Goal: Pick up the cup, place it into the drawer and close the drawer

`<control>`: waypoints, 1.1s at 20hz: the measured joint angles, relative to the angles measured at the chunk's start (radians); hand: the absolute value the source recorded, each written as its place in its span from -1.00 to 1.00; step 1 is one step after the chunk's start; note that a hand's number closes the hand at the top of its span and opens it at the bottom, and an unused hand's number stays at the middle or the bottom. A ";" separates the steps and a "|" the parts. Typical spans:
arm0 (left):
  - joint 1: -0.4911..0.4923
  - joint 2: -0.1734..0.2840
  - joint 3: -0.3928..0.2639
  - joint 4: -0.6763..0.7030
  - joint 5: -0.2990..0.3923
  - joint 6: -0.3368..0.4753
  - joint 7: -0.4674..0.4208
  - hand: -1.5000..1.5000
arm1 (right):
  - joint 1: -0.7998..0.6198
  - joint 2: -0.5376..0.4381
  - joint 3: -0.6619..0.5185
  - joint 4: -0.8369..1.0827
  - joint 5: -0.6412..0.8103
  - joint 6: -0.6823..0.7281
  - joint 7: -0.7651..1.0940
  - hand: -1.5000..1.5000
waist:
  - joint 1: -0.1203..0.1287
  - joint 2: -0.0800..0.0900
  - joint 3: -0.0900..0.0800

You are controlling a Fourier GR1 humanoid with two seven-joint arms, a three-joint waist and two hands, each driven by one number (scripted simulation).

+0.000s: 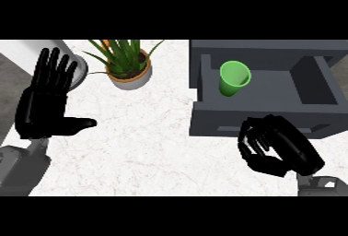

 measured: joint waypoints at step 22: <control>0.200 0.004 0.203 0.009 -0.026 -0.275 -0.009 -1.00 | -0.528 0.120 -0.118 1.048 0.224 -0.237 -0.300 -1.00 | 0.001 0.003 -0.003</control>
